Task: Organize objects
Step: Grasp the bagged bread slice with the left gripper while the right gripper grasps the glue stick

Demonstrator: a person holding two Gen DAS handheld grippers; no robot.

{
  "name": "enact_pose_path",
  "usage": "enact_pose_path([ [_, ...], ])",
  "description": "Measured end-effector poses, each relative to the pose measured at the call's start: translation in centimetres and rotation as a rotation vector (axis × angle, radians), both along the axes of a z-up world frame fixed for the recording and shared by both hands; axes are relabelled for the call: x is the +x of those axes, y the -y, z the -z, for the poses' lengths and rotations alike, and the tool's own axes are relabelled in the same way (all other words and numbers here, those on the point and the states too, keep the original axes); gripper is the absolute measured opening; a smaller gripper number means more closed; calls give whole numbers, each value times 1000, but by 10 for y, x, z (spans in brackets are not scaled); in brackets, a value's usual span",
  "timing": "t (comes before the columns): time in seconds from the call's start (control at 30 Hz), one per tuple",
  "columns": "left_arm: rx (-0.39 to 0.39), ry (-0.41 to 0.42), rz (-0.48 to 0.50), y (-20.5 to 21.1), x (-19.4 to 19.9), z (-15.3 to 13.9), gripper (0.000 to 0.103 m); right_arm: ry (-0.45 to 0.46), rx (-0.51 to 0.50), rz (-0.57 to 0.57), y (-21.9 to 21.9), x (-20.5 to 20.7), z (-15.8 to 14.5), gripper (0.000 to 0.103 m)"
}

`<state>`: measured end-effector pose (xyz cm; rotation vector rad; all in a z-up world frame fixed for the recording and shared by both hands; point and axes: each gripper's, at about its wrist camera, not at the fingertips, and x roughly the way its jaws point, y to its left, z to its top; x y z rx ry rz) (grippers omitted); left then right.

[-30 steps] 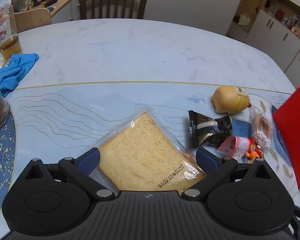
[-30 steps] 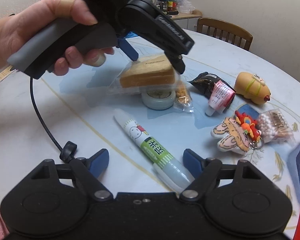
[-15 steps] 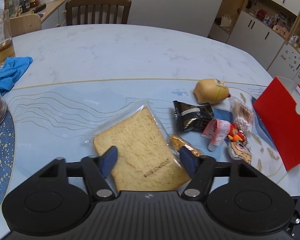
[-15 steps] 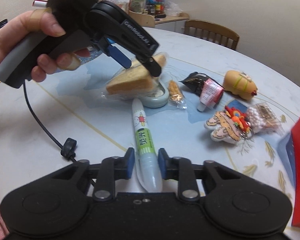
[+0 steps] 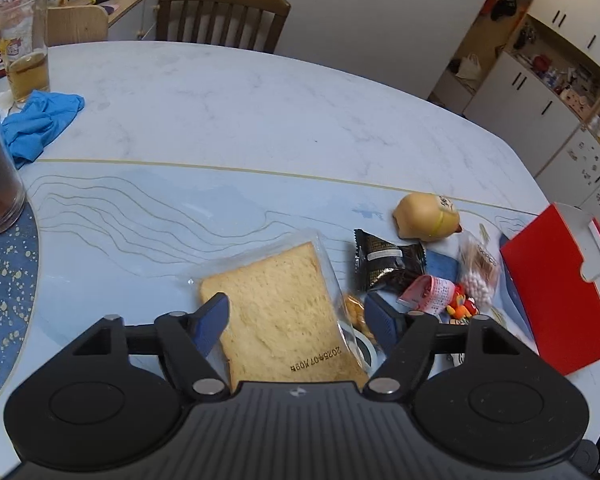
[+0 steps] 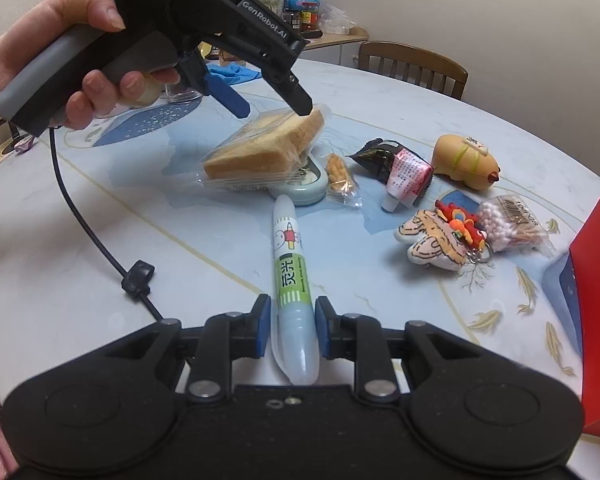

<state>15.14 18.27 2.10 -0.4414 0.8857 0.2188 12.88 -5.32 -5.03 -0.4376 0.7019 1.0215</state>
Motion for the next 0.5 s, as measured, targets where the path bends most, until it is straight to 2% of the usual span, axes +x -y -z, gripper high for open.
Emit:
enact_pose_path([
  [0.03,1,-11,-7,0,1,1,85,-1,1,-2,0,1,0,23],
  [0.2,43,-88,-35,4,12,12,88,4,-5,-8,-3,2,0,24],
  [0.27,35,-105,-43,4,15,17,95,3,-7,-11,-6,4,0,24],
  [0.33,14,-119,-44,5,18,23,95,5,-7,-13,-7,5,0,24],
  [0.5,18,-138,-63,6,20,29,95,2,-3,-12,-9,7,0,24],
])
